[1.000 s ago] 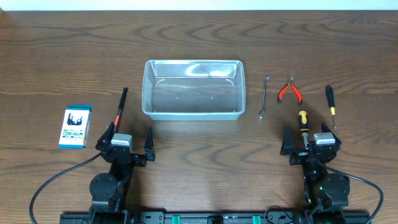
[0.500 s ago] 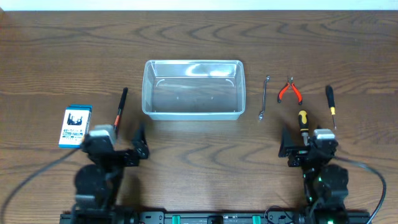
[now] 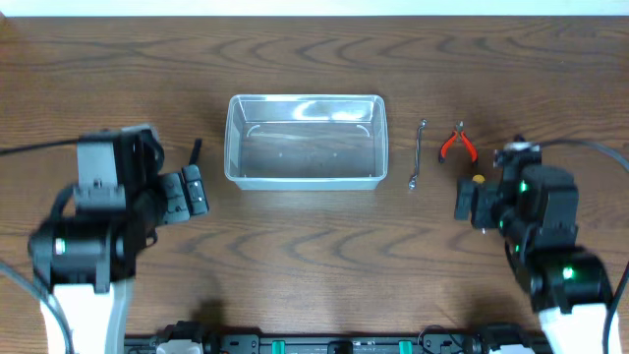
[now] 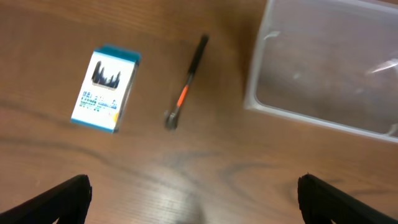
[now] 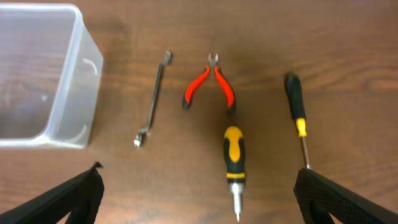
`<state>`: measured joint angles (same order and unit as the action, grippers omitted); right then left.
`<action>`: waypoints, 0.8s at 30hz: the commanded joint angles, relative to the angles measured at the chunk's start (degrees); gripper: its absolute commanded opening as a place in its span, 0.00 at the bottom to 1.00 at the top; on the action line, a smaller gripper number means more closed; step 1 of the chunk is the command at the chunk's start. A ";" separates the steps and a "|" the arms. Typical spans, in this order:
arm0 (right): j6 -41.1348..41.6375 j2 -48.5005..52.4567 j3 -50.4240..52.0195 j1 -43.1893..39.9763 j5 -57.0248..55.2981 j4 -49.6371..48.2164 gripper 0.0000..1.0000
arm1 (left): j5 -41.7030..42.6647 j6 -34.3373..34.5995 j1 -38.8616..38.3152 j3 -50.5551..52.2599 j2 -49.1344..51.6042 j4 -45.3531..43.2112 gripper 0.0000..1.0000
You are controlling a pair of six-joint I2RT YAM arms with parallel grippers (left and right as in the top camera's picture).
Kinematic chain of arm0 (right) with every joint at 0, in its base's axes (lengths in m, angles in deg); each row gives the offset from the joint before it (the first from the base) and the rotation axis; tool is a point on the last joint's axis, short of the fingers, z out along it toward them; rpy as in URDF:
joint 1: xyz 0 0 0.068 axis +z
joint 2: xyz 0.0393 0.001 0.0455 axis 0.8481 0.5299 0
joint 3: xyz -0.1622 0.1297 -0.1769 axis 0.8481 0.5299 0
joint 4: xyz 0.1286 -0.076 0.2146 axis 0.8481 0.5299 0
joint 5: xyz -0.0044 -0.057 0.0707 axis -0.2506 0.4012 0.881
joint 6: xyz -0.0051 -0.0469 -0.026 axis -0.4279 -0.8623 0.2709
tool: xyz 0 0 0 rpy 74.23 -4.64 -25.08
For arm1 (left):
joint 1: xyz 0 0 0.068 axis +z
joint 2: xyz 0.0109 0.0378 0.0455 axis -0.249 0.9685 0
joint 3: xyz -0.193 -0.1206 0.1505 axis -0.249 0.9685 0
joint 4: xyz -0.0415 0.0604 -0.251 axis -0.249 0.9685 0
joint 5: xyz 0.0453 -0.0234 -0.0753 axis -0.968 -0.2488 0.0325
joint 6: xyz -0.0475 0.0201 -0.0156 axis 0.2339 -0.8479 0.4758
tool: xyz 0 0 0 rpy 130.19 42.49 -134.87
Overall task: Pack container
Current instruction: 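Move the left gripper over the black-orange pen and lower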
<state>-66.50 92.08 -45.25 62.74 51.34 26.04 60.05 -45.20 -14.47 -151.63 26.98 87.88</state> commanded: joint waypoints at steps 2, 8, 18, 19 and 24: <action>0.35 5.79 -8.31 -0.26 -0.68 4.31 0.99 | -0.98 -4.44 2.03 -1.33 5.16 1.97 0.98; 0.31 8.85 -12.90 -0.26 0.96 7.19 0.99 | -0.85 -14.05 5.66 -1.25 12.63 -0.81 0.98; 0.31 8.85 -12.90 -0.26 0.94 8.09 0.99 | 1.09 -24.52 11.93 -1.25 28.85 -6.69 0.98; 0.28 8.85 -12.90 -0.26 0.94 8.07 0.99 | 1.07 -25.75 11.91 -1.22 30.42 -6.97 0.98; 0.28 8.85 -12.90 -0.26 0.92 8.09 0.99 | 1.07 -28.35 11.50 -1.22 36.37 -6.97 0.98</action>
<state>-66.50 100.96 -56.75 62.74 52.04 34.02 60.55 -69.59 -2.89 -152.14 61.54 80.60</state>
